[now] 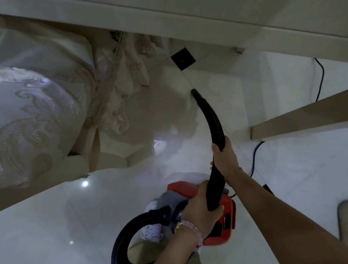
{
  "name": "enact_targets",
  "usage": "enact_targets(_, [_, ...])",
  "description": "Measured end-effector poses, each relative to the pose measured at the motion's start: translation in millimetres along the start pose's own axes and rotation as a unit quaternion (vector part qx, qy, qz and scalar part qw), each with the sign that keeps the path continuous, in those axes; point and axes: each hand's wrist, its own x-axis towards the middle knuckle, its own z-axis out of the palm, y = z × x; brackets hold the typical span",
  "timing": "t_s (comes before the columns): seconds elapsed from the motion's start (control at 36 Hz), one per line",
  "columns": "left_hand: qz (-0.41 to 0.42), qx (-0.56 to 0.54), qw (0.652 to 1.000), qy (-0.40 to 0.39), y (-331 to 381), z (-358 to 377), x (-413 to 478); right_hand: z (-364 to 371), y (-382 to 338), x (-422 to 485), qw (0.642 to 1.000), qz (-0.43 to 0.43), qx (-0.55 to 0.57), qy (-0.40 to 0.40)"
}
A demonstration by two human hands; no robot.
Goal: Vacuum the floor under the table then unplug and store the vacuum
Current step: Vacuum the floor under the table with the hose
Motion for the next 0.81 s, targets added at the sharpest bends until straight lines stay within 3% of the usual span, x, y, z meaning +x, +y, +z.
enact_targets(0.17, [0.013, 0.026, 0.999, -0.017, 7, 5, -6, -11, 12, -4, 1.000, 0.010, 0.017, 0.011])
enact_targets(0.44, [-0.024, 0.024, 0.999, -0.016, -9, 9, -19, -1, 13, -19, 0.997, -0.009, 0.007, -0.074])
enact_targets(0.64, [-0.054, 0.004, 0.998, 0.010, -26, -5, -33, 28, 1, -31, 0.990, -0.039, -0.035, -0.133])
enact_targets(0.81, [-0.064, -0.002, 0.997, 0.054, -38, -16, -45, 48, -7, -44, 0.988, -0.054, -0.051, -0.138])
